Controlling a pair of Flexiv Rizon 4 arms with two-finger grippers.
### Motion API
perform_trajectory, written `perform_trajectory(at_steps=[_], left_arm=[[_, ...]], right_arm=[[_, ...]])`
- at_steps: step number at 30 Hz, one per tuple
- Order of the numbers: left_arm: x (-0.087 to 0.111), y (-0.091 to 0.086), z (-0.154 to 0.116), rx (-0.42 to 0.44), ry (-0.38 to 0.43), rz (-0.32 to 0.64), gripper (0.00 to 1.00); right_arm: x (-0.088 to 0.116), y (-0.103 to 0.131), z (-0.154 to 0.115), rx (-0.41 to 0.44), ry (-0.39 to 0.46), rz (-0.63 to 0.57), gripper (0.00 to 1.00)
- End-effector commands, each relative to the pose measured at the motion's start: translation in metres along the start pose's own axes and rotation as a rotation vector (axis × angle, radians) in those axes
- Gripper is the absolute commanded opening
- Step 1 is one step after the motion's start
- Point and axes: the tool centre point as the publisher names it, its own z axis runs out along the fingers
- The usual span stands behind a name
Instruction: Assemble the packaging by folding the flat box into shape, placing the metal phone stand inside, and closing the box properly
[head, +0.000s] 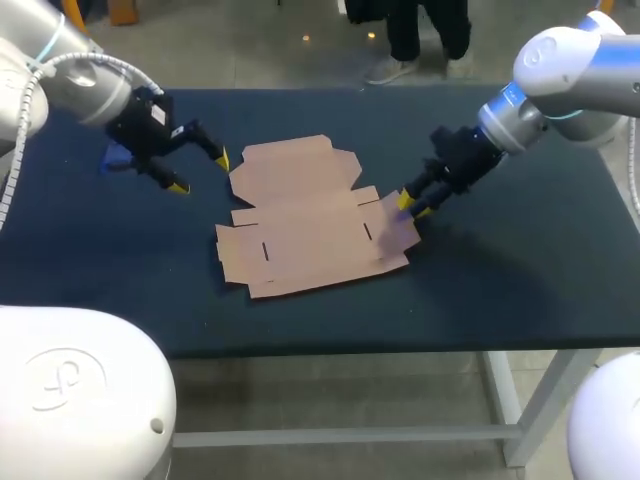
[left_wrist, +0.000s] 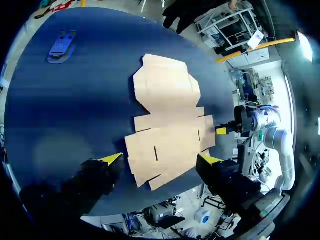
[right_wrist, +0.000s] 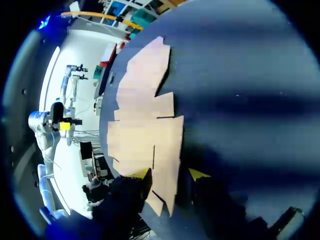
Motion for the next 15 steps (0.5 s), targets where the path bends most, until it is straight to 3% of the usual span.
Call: perform_trajectory(at_steps=[1, 7, 9, 10, 11, 12, 15], left_arm=[[0.002, -0.004, 0.001, -0.009, -0.009, -0.003, 1.00], [0.002, -0.005, 0.002, -0.010, -0.011, -0.010, 1.00], [0.001, -0.005, 0.002, -0.010, -0.011, -0.012, 1.00], [0.001, -0.005, 0.002, -0.009, -0.011, -0.014, 1.00], [0.001, -0.006, 0.002, -0.008, -0.011, -0.014, 1.00], [0.001, -0.006, 0.002, -0.008, -0.011, -0.015, 1.00], [0.000, -0.006, 0.001, -0.007, -0.011, -0.016, 1.00]], right_arm=[[-0.007, 0.014, 0.010, 0.242, 0.010, -0.008, 0.46], [-0.007, 0.020, 0.019, 0.280, 0.030, -0.017, 0.40], [-0.006, 0.022, 0.020, 0.285, 0.035, -0.020, 0.30], [-0.006, 0.023, 0.021, 0.290, 0.039, -0.022, 0.22], [-0.006, 0.023, 0.021, 0.295, 0.044, -0.025, 0.06], [-0.006, 0.023, 0.021, 0.295, 0.046, -0.024, 0.00], [-0.006, 0.022, 0.021, 0.280, 0.061, -0.020, 0.00]])
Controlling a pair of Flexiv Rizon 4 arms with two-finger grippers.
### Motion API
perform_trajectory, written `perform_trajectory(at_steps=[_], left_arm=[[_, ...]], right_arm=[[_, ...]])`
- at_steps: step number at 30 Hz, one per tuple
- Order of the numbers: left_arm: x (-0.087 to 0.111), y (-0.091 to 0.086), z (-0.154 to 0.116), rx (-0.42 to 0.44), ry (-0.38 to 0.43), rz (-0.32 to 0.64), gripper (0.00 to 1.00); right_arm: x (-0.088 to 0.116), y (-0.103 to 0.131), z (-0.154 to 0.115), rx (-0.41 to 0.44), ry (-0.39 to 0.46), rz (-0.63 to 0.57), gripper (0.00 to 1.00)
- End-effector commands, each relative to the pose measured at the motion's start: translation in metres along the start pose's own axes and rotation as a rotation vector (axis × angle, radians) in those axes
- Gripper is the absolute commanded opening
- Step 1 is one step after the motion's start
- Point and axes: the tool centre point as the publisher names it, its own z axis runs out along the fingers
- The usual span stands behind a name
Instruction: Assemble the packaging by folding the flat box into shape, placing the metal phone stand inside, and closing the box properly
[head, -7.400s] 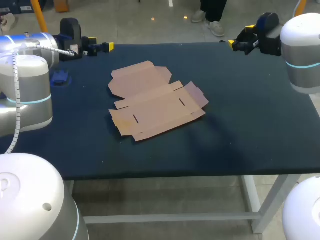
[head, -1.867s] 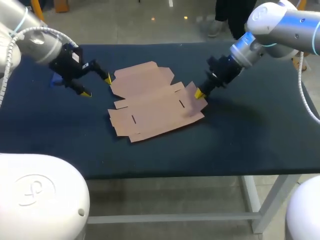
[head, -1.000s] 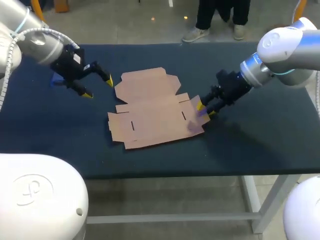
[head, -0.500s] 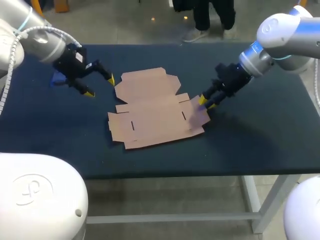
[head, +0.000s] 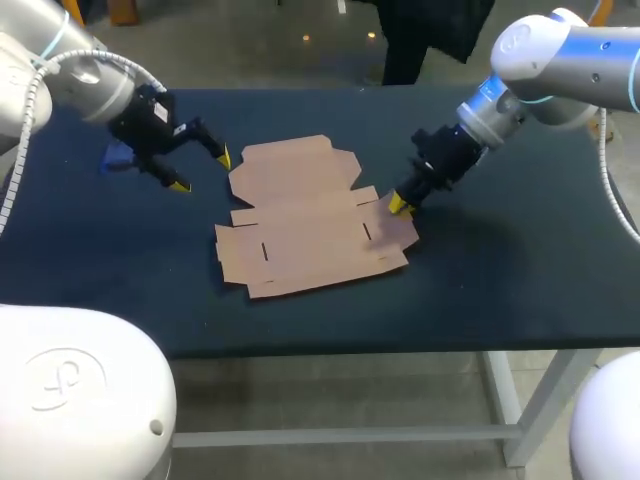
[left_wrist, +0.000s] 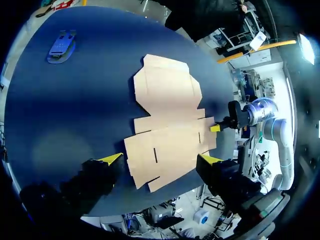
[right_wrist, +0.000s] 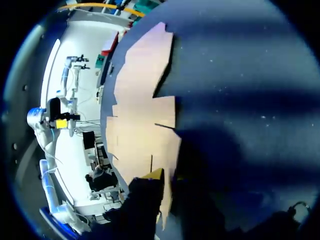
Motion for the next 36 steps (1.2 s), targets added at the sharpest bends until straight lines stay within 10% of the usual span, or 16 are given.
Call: perform_trajectory(at_steps=[1, 36], left_arm=[[0.000, -0.001, -0.001, -0.003, -0.005, -0.002, 1.00], [-0.007, 0.010, -0.003, -0.025, 0.008, 0.041, 1.00]], right_arm=[[-0.005, 0.003, -0.002, 0.155, 0.029, 0.002, 0.00], [0.023, -0.050, 0.003, -0.234, 0.115, 0.078, 0.00]])
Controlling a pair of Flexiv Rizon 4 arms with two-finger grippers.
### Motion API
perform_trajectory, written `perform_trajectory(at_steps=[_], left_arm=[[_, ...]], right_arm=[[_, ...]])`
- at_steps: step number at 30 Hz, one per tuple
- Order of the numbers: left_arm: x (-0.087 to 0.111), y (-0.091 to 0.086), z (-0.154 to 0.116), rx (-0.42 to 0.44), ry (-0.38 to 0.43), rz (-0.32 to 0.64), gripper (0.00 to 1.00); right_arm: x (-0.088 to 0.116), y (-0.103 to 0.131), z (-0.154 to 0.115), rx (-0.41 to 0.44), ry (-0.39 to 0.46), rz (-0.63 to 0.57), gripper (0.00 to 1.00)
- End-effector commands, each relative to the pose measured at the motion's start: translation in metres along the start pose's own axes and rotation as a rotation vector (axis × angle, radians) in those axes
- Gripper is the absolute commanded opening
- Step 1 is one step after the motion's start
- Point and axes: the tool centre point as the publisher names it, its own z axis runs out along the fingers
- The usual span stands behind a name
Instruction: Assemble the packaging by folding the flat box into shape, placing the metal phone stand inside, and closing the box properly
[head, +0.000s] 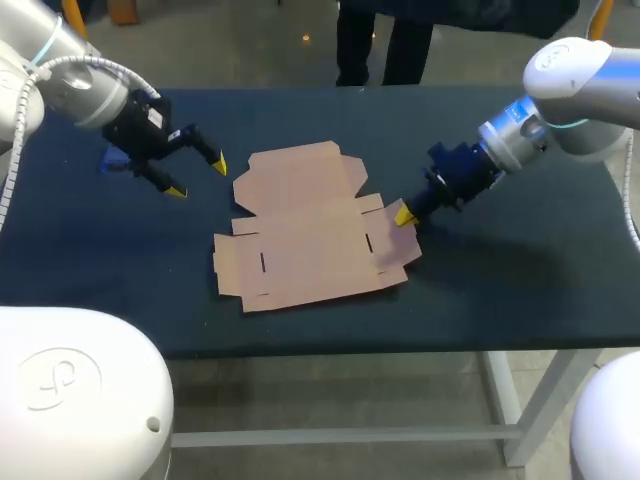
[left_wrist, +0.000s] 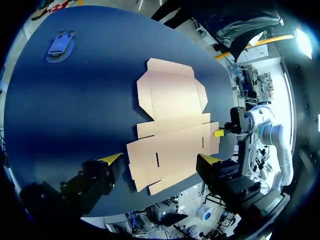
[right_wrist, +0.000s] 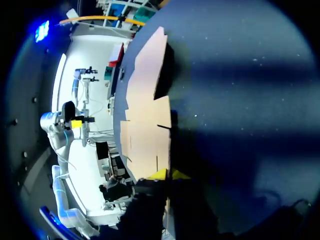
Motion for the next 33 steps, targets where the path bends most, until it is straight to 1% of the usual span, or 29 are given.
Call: perform_trajectory(at_steps=[1, 6, 13, 20, 24, 26, 27, 28, 29, 33], left_arm=[[-0.0001, -0.0001, -0.0019, -0.008, -0.004, 0.006, 1.00], [-0.0014, -0.0009, -0.0029, -0.013, -0.005, 0.014, 1.00], [-0.0033, -0.0032, -0.0029, -0.018, -0.003, 0.020, 1.00], [-0.0035, -0.0053, -0.0003, -0.023, 0.001, 0.021, 1.00], [-0.0032, -0.0056, 0.0002, -0.025, 0.003, 0.021, 1.00], [-0.0031, -0.0056, 0.0003, -0.026, 0.003, 0.020, 1.00], [-0.0030, -0.0056, 0.0004, -0.026, 0.002, 0.019, 1.00], [-0.0029, -0.0057, 0.0004, -0.026, 0.002, 0.018, 1.00], [-0.0028, -0.0057, 0.0005, -0.025, 0.003, 0.018, 1.00], [-0.0021, -0.0061, 0.0008, -0.024, 0.003, 0.016, 1.00]], right_arm=[[0.0009, -0.0085, 0.0000, -0.134, 0.002, 0.000, 0.00], [-0.0001, -0.0095, 0.0028, -0.142, 0.012, 0.010, 0.00], [-0.0013, -0.0115, 0.0053, -0.114, 0.029, 0.028, 0.00], [-0.0034, -0.0123, 0.0047, -0.110, 0.036, 0.036, 0.00], [-0.0056, -0.0105, 0.0056, -0.082, 0.045, 0.038, 0.00], [-0.0058, -0.0104, 0.0064, -0.076, 0.043, 0.042, 0.34], [-0.0061, -0.0104, 0.0068, -0.073, 0.042, 0.046, 0.71], [-0.0066, -0.0104, 0.0070, -0.069, 0.040, 0.053, 0.95], [-0.0072, -0.0105, 0.0068, -0.067, 0.039, 0.057, 0.99], [-0.0076, -0.0125, 0.0002, -0.062, 0.033, 0.068, 1.00]])
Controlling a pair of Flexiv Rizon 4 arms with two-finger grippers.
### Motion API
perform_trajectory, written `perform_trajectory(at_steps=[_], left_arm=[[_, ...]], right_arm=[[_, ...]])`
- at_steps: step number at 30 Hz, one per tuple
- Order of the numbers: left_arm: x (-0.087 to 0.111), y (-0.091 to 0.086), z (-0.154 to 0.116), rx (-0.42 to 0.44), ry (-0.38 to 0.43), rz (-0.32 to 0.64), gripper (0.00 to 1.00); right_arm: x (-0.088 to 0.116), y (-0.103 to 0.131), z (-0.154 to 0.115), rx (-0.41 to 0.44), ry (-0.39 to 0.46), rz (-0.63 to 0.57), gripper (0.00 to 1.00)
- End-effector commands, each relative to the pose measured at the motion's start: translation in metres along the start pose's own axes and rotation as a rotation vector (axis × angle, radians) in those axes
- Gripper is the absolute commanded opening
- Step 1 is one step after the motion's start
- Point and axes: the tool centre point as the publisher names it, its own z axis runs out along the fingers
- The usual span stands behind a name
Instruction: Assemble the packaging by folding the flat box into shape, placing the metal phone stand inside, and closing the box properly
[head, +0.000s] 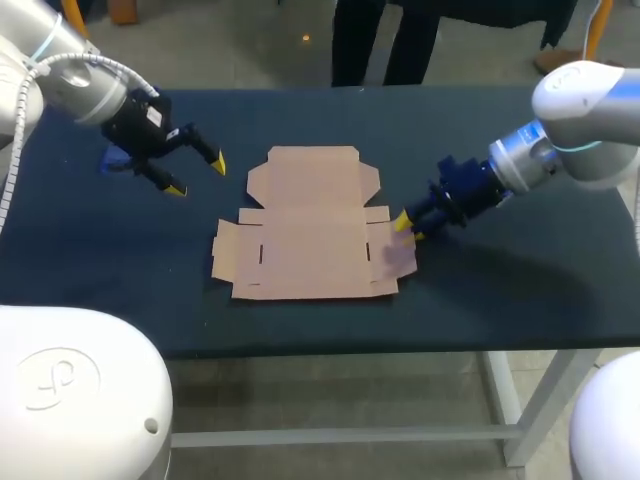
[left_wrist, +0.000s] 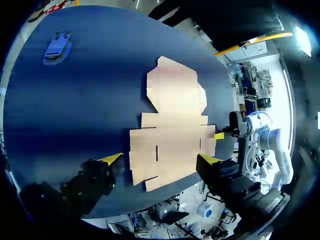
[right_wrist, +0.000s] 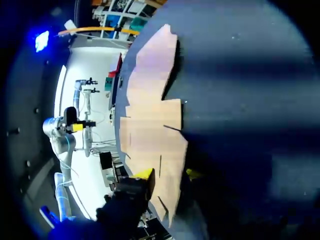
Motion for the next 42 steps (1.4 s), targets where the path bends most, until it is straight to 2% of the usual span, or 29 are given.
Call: perform_trajectory(at_steps=[1, 12, 17, 19, 22, 28, 30, 33, 36, 38, 40, 42], left_arm=[[0.001, -0.001, 0.000, -0.002, -0.002, -0.002, 1.00], [0.004, -0.005, -0.003, 0.021, 0.006, 0.000, 1.00], [0.005, -0.007, 0.000, 0.021, 0.010, -0.003, 1.00], [0.005, -0.008, 0.000, 0.019, 0.008, -0.003, 1.00], [0.005, -0.009, 0.000, 0.017, 0.007, -0.005, 1.00], [0.003, -0.011, 0.000, 0.011, 0.003, -0.007, 1.00], [0.001, -0.012, -0.001, 0.012, 0.001, -0.008, 1.00], [-0.002, -0.013, -0.004, 0.032, 0.001, 0.014, 1.00], [-0.008, -0.017, -0.003, 0.042, 0.012, 0.023, 1.00], [-0.011, -0.020, -0.001, 0.047, 0.013, 0.028, 1.00], [-0.013, -0.022, 0.000, 0.057, 0.003, 0.040, 1.00], [-0.014, -0.024, 0.000, 0.065, -0.007, 0.044, 1.00]], right_arm=[[-0.001, 0.003, -0.009, 0.013, 0.001, 0.005, 1.00], [0.008, 0.004, -0.050, 0.030, -0.066, -0.036, 1.00], [0.008, 0.001, -0.039, 0.074, -0.059, -0.038, 0.96], [0.005, 0.000, -0.034, 0.086, -0.047, -0.026, 0.88], [0.003, -0.001, -0.030, 0.094, -0.046, -0.015, 0.82], [0.001, -0.002, -0.029, 0.100, -0.038, -0.002, 0.59], [0.001, 0.000, -0.036, 0.085, -0.048, -0.001, 0.52], [0.003, 0.003, -0.051, 0.066, -0.088, -0.025, 0.47], [0.005, 0.006, -0.066, 0.027, -0.126, -0.070, 0.31], [0.004, 0.008, -0.076, -0.002, -0.139, -0.087, 0.12], [0.005, 0.009, -0.084, -0.026, -0.157, -0.100, 0.01], [0.007, 0.011, -0.090, -0.044, -0.174, -0.123, 0.00]])
